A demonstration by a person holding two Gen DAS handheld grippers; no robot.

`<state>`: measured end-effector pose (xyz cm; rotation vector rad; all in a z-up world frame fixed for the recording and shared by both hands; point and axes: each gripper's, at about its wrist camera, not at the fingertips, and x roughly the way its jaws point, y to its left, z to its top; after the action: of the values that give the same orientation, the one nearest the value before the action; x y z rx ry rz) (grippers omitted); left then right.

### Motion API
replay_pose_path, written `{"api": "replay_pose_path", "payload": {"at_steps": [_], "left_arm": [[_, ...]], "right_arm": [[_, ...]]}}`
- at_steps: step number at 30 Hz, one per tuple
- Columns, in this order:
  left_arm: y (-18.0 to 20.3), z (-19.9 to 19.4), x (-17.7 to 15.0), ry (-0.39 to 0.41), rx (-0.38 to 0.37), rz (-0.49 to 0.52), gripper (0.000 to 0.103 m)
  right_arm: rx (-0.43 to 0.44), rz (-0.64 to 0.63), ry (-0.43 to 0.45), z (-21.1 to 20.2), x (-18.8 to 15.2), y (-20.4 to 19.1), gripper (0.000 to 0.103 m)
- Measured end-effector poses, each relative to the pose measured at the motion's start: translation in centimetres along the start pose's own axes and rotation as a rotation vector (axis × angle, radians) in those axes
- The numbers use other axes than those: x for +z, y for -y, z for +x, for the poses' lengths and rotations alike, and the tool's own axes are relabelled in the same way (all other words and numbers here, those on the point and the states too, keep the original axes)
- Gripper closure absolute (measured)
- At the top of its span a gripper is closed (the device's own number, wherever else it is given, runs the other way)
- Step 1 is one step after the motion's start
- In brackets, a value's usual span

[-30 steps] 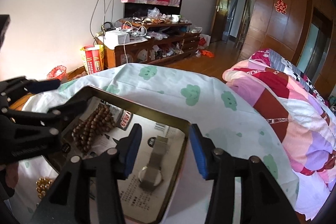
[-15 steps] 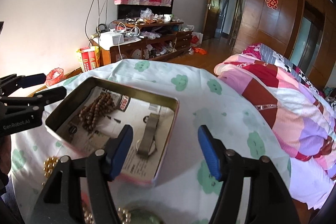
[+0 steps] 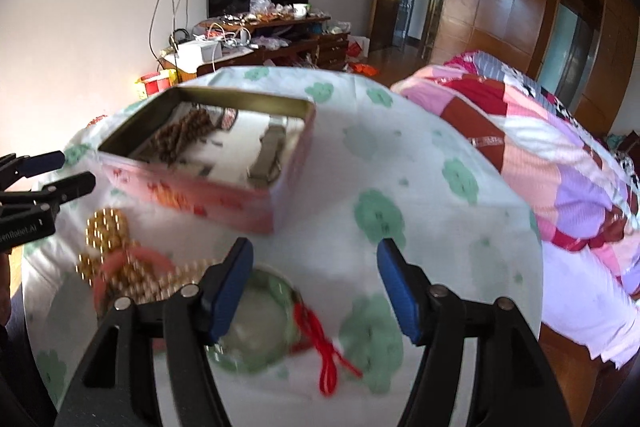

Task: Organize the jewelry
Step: 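Withdraw both open tools from the tin back toward the remaining jewelry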

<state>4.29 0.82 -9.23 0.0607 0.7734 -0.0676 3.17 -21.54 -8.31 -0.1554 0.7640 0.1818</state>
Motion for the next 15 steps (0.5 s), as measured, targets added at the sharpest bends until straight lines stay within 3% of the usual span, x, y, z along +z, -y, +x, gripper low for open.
{"api": "replay_pose_path", "payload": {"at_steps": [8, 15], "left_arm": [[3.5, -2.1, -0.8, 0.051, -0.065, 0.079, 0.031], [2.2, -0.8, -1.4, 0.012, -0.02, 0.045, 0.031]], "right_arm": [[-0.006, 0.019, -0.025, -1.0, -2.6, 0.3, 0.036], [0.014, 0.041, -0.009, -1.6, -2.7, 0.2, 0.036]]}}
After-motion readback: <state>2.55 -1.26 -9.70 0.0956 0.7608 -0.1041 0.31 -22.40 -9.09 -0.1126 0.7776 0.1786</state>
